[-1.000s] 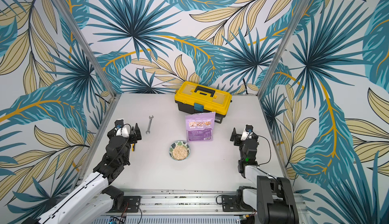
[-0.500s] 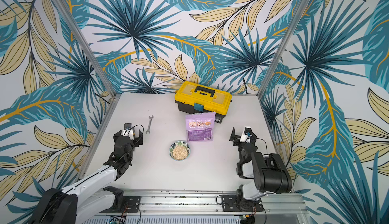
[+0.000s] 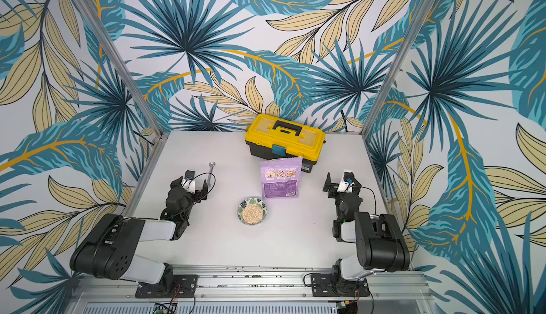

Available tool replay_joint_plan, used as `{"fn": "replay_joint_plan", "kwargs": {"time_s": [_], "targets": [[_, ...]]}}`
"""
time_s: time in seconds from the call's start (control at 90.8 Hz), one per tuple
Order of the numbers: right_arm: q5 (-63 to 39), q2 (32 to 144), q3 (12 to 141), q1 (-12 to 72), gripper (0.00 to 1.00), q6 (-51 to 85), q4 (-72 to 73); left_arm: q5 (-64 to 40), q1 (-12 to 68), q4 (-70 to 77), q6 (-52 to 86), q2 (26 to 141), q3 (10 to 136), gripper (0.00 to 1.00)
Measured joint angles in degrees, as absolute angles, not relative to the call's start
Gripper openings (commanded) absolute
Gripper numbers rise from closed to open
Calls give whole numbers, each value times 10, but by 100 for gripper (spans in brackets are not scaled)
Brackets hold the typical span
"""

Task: Pour the oats into the breakfast bowl
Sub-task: Reset both arms

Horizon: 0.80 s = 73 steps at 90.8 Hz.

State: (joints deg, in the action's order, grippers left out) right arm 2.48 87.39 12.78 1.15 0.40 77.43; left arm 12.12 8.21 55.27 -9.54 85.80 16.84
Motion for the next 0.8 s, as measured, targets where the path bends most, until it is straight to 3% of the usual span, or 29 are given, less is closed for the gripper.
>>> {"fn": "replay_joint_plan", "kwargs": {"time_s": [0.286,0.804], "targets": [[25,874,128,11,99,4,774,67,29,567,-55,894,195,100],[25,874,128,11,99,4,774,61,26,565,-40,894,204,100]]}}
